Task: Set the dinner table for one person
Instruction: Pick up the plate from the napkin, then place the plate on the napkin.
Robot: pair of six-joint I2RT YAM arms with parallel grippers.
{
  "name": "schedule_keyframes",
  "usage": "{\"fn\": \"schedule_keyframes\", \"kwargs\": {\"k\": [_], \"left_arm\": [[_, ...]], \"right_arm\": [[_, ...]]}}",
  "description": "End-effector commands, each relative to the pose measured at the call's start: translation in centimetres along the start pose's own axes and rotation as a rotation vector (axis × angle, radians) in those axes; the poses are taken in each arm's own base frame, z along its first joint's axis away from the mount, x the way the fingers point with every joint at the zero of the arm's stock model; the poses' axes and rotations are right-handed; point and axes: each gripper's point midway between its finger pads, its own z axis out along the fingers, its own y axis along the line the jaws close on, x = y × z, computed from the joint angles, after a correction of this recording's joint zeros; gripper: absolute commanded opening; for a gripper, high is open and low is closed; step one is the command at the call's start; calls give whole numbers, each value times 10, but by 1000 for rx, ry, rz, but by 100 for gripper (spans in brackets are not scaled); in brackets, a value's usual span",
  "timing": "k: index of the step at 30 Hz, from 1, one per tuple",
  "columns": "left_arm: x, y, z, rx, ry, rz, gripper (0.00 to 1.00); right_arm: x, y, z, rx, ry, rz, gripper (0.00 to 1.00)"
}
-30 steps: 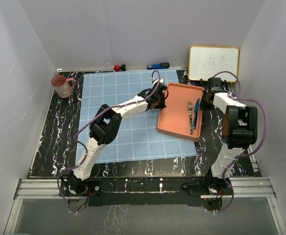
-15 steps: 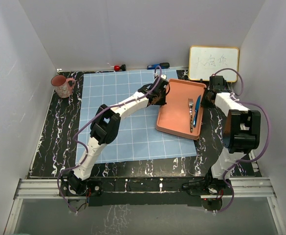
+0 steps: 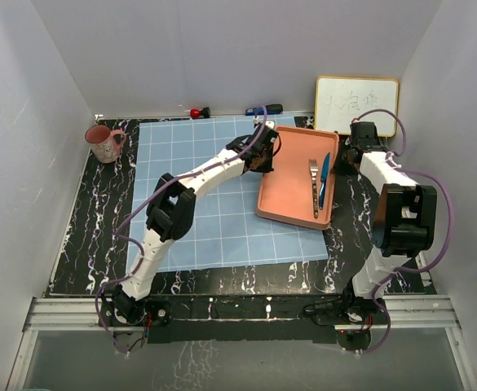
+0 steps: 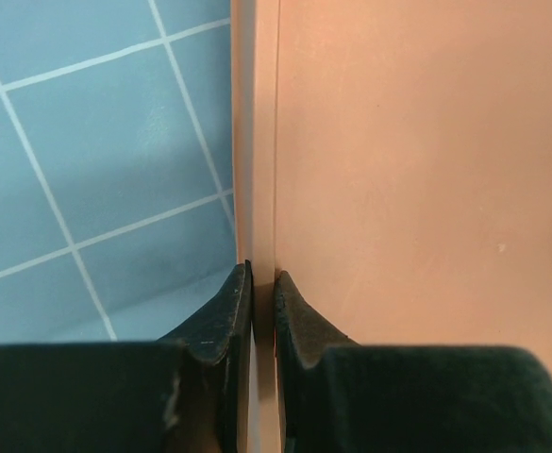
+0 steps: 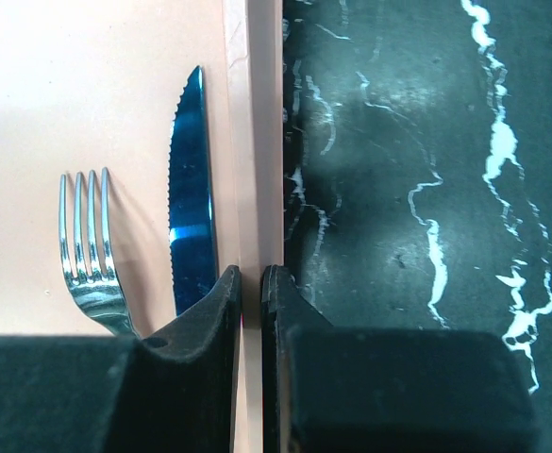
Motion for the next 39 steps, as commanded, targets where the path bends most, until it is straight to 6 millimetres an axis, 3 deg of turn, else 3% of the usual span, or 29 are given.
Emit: {"fn": "schedule_keyframes", "kwargs": {"k": [1,4,5,9,19,25,31,39], "left_arm": [[-38,20,-52,17,-61,-71,0],[-41,44,-59,-26,-71,-94,0],[-43,52,-63,-36,-75,-106,0],[-44,75,-72,-76,-76,-124,0],[-24,118,-87,-143,-55,-171,0],[-16,150,-108,-211,-57,-207,0],[-11,186,-131,-255,-79,-265,0],[7,205,-134,-284,-51,-289,0]], "right_arm": [[-66,41,-25,-162,-181,20,0],[-72,55,-30,-202,-192,6,0],[-67,59,-21,-205,-168,1,0],[-63,82,-14,-239,-148,-25,0],[-36,178,4,-341,-89,-135,0],[-26,225,12,-384,-73,-187,0],[-21,257,18,-417,-58,-216,0],[-10,286,18,-443,-41,-254,0]]}}
